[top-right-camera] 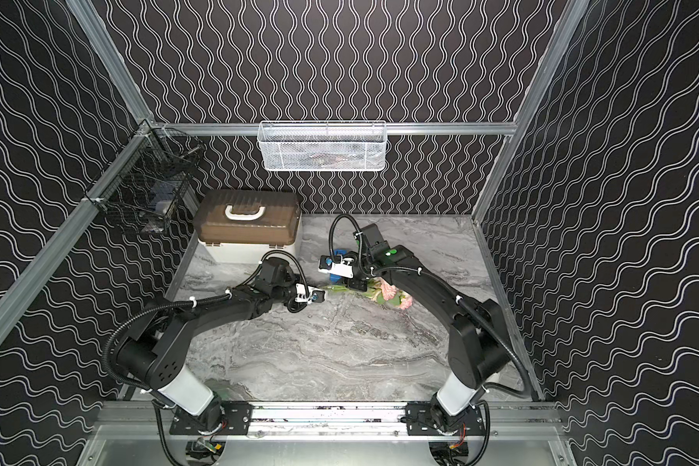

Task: Wrap bouquets with tape
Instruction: Wrap the tape around the bouquet.

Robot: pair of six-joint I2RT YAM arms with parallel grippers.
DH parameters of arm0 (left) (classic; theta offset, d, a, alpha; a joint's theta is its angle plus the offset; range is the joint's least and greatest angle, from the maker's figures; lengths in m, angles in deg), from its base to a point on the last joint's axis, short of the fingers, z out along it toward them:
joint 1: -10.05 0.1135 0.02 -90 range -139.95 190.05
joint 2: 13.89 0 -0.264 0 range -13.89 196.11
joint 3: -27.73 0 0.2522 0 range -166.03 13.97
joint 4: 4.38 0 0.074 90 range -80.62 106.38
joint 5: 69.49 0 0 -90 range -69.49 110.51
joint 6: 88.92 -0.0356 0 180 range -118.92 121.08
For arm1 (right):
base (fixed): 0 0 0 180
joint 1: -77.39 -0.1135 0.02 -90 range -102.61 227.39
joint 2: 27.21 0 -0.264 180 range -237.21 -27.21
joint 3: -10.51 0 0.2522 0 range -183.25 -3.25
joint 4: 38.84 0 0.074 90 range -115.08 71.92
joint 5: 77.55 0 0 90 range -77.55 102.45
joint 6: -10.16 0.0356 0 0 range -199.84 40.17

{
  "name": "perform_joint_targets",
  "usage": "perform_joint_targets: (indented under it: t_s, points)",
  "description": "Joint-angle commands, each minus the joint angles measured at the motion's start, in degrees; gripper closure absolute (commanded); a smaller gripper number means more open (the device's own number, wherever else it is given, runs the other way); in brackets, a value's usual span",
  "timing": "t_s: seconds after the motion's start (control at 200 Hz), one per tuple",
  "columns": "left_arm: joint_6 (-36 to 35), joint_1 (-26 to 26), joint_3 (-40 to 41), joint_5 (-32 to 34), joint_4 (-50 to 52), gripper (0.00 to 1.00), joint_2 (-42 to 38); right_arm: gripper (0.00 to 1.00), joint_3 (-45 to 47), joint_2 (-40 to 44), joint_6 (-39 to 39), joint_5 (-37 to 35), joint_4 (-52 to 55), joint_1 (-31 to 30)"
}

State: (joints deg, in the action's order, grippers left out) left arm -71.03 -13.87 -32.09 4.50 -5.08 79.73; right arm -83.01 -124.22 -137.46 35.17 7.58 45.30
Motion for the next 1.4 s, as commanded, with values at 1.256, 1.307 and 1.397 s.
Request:
perform_joint_targets:
  t_s: [1.256, 1.307, 1.397]
  points:
    - [-0.27, -2.53, 5.45, -1.46, -23.66, 1.0, -2.92, 0.71, -11.89, -14.83, -0.06, -3.04, 5.04, 0.63]
    - [1.59, -2.5, 5.1, -2.42, -23.42, 1.0, -3.01, 0.75, -11.59, -14.57, -0.29, -3.47, 4.11, 0.63]
    - [4.03, -2.52, 5.16, -3.77, -24.03, 0.94, -2.49, 0.83, -11.27, -13.96, -1.08, -4.45, 3.5, 0.59]
